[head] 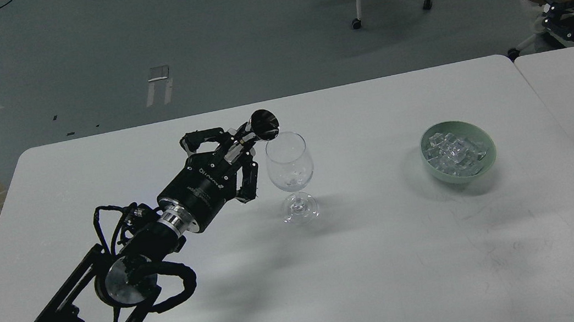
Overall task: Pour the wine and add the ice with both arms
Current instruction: 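Carry the jigger cup over to the wine glass rim, then tilt the jigger cup over the wine glass to pour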
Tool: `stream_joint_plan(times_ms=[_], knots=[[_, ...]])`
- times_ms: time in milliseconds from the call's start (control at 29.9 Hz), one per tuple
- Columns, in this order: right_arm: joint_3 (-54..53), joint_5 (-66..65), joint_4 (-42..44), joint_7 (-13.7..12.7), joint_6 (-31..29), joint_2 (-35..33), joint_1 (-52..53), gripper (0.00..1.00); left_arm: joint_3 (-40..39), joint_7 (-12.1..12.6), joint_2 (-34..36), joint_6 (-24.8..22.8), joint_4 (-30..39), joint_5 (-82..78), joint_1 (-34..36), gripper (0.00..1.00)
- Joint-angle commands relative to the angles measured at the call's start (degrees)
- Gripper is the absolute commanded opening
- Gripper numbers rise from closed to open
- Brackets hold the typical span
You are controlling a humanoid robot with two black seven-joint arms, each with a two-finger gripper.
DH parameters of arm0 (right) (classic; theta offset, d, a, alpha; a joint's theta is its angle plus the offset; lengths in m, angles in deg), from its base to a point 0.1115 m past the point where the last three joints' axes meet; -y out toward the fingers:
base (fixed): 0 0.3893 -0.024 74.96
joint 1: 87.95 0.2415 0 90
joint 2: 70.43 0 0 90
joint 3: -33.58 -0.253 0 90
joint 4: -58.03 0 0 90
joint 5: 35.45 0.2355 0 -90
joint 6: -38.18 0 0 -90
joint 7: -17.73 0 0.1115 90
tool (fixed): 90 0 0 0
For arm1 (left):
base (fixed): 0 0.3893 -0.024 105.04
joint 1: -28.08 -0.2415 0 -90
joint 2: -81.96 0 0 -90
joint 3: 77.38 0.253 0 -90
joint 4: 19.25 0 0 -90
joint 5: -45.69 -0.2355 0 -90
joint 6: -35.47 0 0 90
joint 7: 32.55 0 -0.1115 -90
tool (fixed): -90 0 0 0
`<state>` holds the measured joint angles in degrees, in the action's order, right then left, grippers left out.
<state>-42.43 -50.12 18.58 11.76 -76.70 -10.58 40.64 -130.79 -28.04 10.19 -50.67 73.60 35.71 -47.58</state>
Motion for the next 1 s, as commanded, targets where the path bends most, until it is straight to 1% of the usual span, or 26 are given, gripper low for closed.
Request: stream_joint_plan(times_ms=[0,167,501,568,601,702,969], knots=[[-0.28,0.08,-0.01,-0.01,0.01,0.08,-0.01,1.00,-0.02,-0.03,0.05,-0.08,-0.04,-1.89,0.17,0.00],[-0.28,-0.01,-0.36,-0.01,0.01,0.43,0.08,1.00,-0.02,0.85,-0.39,-0.08,0.05,-4.26,0.78,0.00],[-1.07,0.08,-0.28,-0.01,0.10,0.52,0.08,1.00,-0.11,1.20,0.05,0.01,0.14,-6.54,1.92,0.00],[-1.51,0.08,-0.28,-0.01,0.01,0.61,0.08,1.00,-0.03,1.64,0.05,0.01,0.05,-7.51,1.92,0.00],[-1.60,0.08,-0.28,-0.01,0.01,0.61,0.08,1.00,-0.11,2.42,-0.04,0.01,0.05,-8.04,1.92,0.00],[-1.60,0.08,-0.28,-0.01,0.01,0.61,0.08,1.00,-0.11,3.31,-0.13,0.01,0.05,-9.35,1.92,0.00],[-1.51,0.08,-0.28,-0.01,-0.08,0.61,0.08,1.00,-0.11,3.40,-0.13,-0.34,0.05,-11.38,2.01,0.00]])
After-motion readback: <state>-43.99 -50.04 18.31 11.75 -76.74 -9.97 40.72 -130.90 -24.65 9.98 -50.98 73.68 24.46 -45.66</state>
